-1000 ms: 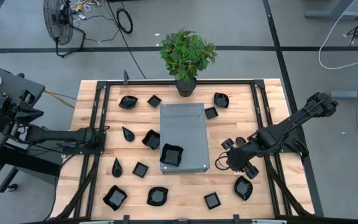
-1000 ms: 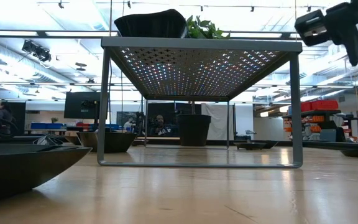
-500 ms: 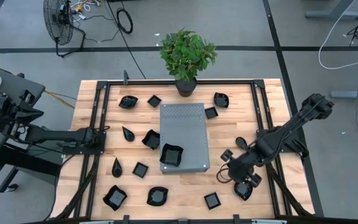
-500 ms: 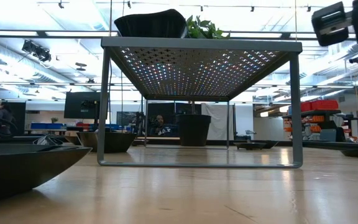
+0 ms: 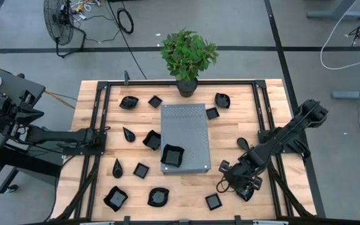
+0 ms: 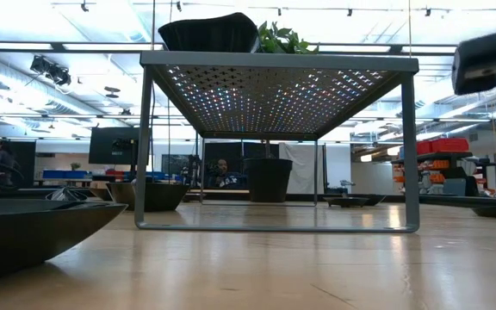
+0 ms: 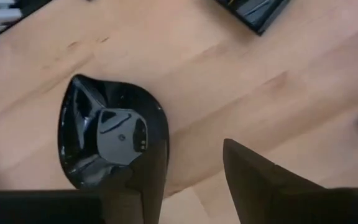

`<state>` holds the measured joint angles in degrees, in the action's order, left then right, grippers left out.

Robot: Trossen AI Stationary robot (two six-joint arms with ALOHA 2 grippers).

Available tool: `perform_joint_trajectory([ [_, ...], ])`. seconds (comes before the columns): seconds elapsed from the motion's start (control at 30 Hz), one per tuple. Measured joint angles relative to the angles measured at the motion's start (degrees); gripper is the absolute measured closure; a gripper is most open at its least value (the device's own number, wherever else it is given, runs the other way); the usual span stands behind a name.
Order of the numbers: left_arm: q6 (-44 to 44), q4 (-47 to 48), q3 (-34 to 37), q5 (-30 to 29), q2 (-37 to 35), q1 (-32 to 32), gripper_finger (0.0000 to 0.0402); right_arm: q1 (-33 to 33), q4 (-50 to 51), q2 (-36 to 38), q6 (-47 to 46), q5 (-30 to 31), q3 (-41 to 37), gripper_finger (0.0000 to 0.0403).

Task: Pick & Place Mini shaped plates
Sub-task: Put the black bowl on the shelf

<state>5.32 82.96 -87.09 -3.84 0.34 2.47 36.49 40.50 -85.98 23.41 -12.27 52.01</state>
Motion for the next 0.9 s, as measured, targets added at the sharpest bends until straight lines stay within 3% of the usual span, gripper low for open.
perform_joint_trajectory([
  [0.17,-0.02,-0.02,-0.02,0.0,0.0,0.01,0.0378,0.57,-0.04,-1.52,3.02,-4.31,0.0,0.024],
  [0.9,-0.02,-0.02,-0.02,0.0,0.01,-0.01,0.0378,2.03,-4.73,-4.73,2.53,-3.21,-5.44,0.024],
])
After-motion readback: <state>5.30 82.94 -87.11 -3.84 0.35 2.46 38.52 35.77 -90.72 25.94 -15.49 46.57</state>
